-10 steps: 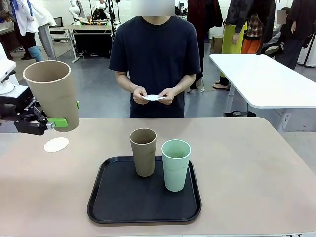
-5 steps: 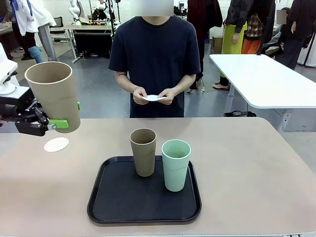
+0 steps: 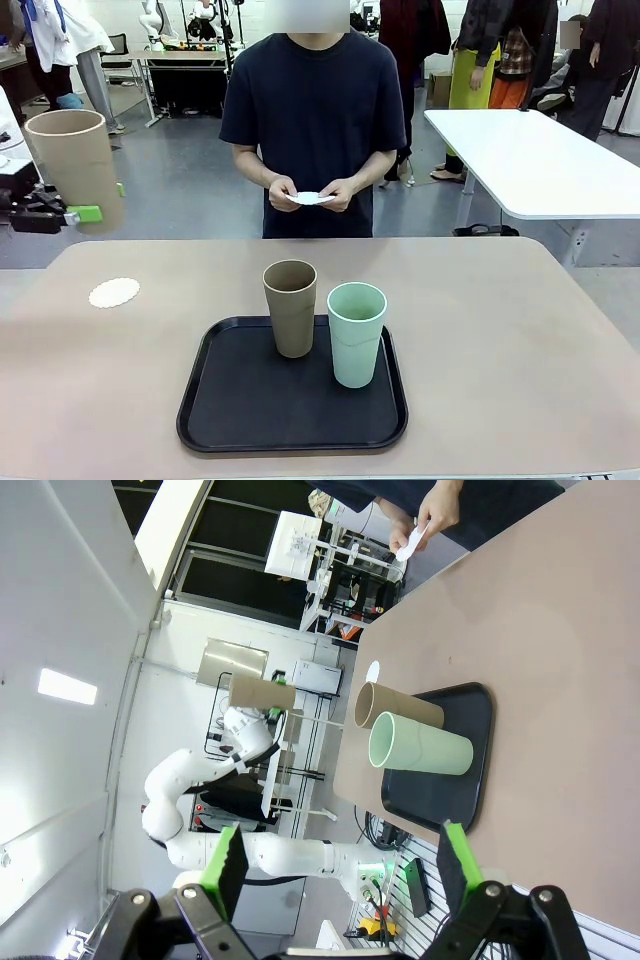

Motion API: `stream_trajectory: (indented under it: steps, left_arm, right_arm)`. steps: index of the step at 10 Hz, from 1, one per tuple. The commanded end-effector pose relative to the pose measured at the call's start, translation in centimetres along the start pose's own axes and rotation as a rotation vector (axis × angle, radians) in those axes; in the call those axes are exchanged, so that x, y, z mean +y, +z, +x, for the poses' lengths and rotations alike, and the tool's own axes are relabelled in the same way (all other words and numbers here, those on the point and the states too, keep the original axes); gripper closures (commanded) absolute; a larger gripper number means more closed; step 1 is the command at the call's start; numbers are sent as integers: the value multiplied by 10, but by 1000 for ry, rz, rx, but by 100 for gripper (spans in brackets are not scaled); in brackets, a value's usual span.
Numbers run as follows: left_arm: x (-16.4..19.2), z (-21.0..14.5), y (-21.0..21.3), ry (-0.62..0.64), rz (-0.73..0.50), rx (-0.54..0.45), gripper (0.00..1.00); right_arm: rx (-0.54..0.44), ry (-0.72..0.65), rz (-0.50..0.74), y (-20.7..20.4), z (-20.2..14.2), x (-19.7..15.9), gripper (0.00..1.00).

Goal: Place coasters on the table and set cups on them.
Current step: Pick up one Reusable plastic cup and place it on a coaster set by the human.

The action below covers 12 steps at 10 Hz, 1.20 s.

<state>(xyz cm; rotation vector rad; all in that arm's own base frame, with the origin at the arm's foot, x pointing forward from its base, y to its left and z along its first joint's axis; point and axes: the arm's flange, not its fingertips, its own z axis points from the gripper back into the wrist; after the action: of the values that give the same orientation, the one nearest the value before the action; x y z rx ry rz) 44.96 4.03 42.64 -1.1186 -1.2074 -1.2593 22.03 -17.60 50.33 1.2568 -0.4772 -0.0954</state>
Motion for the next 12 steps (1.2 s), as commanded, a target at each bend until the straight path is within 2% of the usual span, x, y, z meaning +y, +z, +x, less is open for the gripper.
stream_trajectory:
  steps: [1, 3, 4, 6, 7, 12]
  left_arm:
    - [35, -3, 43, -35, 34, 35, 22]
    - [68, -16, 86, -53, 97, 65, 22]
    - [66, -22, 103, -62, 106, 34, 22]
    - [65, -18, 95, -11, 93, -1, 22]
    - [67, -25, 106, -35, 121, 58, 22]
    - [67, -25, 106, -35, 121, 58, 22]
  right_arm:
    - [-13, -4, 6, -3, 1, 0, 0]
    - [-13, -4, 6, -3, 1, 0, 0]
    - [-13, -4, 6, -3, 1, 0, 0]
    - [-13, -4, 6, -3, 1, 0, 0]
    - [-13, -4, 6, -3, 1, 0, 0]
    - [-13, -4, 6, -3, 1, 0, 0]
